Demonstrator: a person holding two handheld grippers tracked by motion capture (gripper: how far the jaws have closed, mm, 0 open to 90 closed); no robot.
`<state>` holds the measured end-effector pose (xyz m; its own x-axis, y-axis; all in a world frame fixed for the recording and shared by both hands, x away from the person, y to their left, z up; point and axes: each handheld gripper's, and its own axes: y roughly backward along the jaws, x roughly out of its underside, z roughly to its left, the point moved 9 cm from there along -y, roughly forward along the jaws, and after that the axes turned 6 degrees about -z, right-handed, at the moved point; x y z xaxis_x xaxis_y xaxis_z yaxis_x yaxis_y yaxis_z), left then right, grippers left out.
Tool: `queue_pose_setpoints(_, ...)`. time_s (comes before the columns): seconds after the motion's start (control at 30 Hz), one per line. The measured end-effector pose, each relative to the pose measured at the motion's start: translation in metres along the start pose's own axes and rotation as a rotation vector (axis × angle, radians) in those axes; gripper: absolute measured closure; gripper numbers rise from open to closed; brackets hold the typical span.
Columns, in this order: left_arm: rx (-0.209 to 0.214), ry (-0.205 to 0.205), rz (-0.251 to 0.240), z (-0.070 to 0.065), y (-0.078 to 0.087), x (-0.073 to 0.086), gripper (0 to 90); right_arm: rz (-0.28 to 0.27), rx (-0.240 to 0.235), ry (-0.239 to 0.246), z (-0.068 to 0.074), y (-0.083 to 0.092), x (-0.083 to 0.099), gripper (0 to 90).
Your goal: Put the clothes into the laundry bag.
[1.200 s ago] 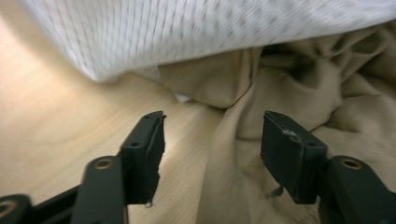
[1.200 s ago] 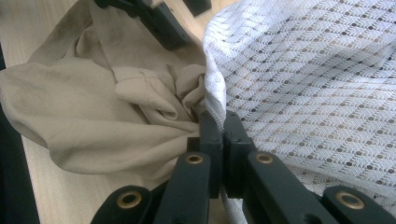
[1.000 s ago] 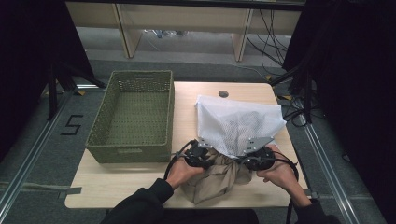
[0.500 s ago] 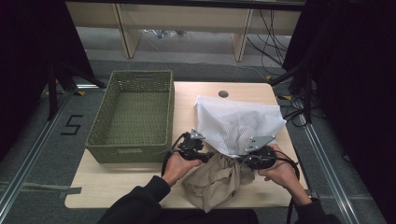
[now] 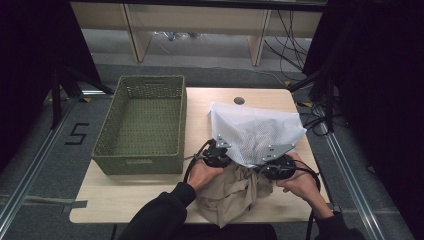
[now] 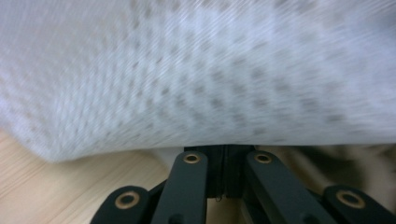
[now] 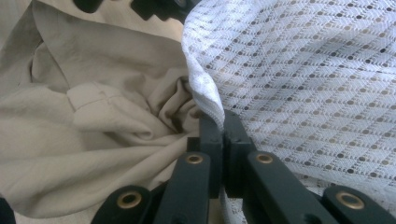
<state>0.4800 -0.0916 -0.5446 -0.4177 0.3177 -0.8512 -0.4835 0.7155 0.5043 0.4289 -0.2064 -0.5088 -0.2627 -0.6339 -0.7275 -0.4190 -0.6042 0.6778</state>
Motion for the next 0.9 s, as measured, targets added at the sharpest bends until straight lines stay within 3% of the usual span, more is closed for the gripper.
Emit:
queue_pose_setpoints(0.07, 0.037, -0.015, 0.017, -0.009, -0.004, 0.002, 88.5, 0.002, 0.002, -0.007, 0.000, 0.001, -0.001, 90.0)
queue_pose_setpoints(0.17, 0.026, -0.049, 0.072, -0.007, -0.015, 0.014, 84.0, 0.017, 0.011, -0.014, -0.001, -0.001, 0.002, 90.0)
queue_pose_setpoints(0.2, 0.012, -0.028, 0.069, -0.005, -0.018, 0.015, 82.2, 0.015, -0.002, 0.002, 0.000, -0.004, 0.003, 90.0)
queue_pose_setpoints(0.27, 0.021, -0.020, 0.066, -0.004, -0.017, 0.015, 79.0, 0.034, 0.003, -0.022, 0.002, -0.005, 0.005, 89.9)
queue_pose_setpoints(0.37, 0.042, -0.007, 0.080, 0.000, -0.002, 0.014, 65.0, 0.041, 0.003, -0.028, 0.001, -0.004, 0.006, 89.9)
queue_pose_setpoints(0.43, 0.015, 0.030, 0.075, 0.007, 0.012, 0.013, 56.8, 0.040, 0.001, -0.018, 0.001, -0.005, 0.007, 89.9)
queue_pose_setpoints(0.53, -0.094, 0.021, 0.093, 0.026, 0.030, 0.014, 56.1, 0.040, 0.002, -0.018, 0.000, -0.006, 0.007, 90.0)
queue_pose_setpoints(0.57, -0.129, -0.006, 0.103, 0.032, 0.033, 0.015, 57.0, 0.041, 0.001, -0.017, 0.000, -0.005, 0.007, 89.9)
queue_pose_setpoints(0.63, -0.169, 0.008, 0.113, 0.038, 0.033, 0.018, 56.8, 0.048, 0.004, -0.025, 0.001, -0.005, 0.006, 89.9)
queue_pose_setpoints(0.67, -0.161, 0.015, 0.125, 0.037, 0.030, 0.020, 55.9, 0.040, 0.007, 0.002, -0.001, -0.006, 0.006, 90.0)
queue_pose_setpoints(0.73, -0.170, 0.015, 0.126, 0.035, 0.023, 0.022, 54.2, 0.057, -0.003, -0.036, 0.002, -0.005, 0.006, 90.0)
queue_pose_setpoints(0.77, -0.157, 0.013, 0.125, 0.033, 0.018, 0.021, 52.3, 0.049, 0.004, -0.025, 0.000, -0.005, 0.006, 90.0)
queue_pose_setpoints(0.9, -0.153, -0.025, 0.151, 0.028, 0.002, 0.023, 50.2, 0.042, 0.002, -0.016, 0.000, -0.005, 0.006, 89.9)
